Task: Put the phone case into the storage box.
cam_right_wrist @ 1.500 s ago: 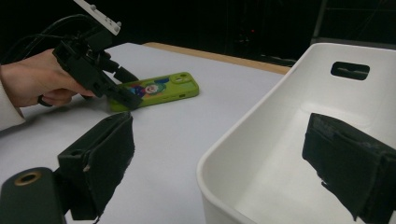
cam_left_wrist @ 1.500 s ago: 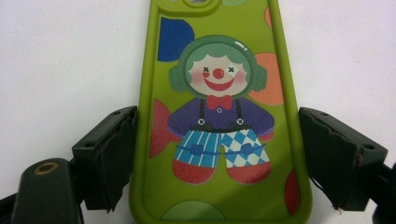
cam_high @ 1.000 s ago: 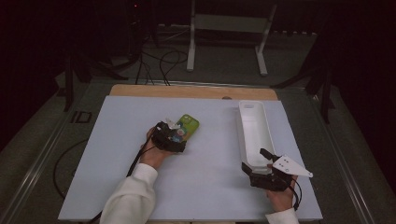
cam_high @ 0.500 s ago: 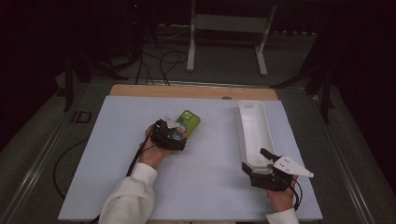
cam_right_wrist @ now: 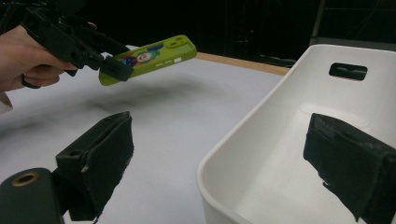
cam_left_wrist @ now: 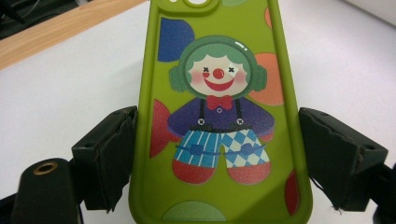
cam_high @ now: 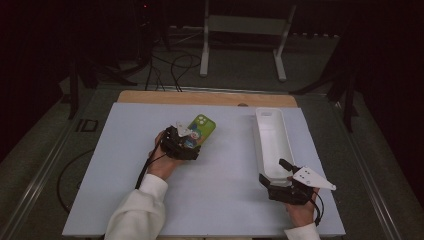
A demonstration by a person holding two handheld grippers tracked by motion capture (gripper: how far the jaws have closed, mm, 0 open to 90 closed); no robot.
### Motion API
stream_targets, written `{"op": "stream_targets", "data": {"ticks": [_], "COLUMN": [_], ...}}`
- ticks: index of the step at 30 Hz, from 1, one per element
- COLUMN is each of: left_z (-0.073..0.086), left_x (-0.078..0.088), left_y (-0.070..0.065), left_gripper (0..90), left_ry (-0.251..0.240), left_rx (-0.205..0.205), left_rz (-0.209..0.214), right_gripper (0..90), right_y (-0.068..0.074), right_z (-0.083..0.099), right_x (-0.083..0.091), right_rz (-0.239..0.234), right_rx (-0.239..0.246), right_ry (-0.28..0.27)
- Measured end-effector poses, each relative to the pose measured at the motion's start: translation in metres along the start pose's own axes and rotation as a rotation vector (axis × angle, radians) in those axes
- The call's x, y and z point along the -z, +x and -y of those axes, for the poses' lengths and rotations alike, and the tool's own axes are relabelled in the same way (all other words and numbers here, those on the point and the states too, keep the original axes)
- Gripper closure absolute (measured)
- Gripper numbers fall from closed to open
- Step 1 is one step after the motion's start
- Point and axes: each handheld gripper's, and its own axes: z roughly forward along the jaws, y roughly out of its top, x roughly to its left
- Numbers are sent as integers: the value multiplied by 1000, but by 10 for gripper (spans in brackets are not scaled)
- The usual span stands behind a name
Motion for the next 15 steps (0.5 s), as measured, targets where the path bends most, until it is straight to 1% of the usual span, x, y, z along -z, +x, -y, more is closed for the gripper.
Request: {"op": "stream_targets", "data": {"ticks": [12,15], "left_z": [-5,-6], "left_x": [10,13], "left_y": [-2,-2], "left_gripper": [164,164], "left_ry": [-39,-46], "left_rx": [-5,-14], "left_rz": [-5,-7], "right_gripper": [81,80], "right_y": [0,0], "right_z": [0,0], "right_x": [0,0], "right_rz": [-1,-1], "right_rx": [-1,0], "right_ry": [3,5]}}
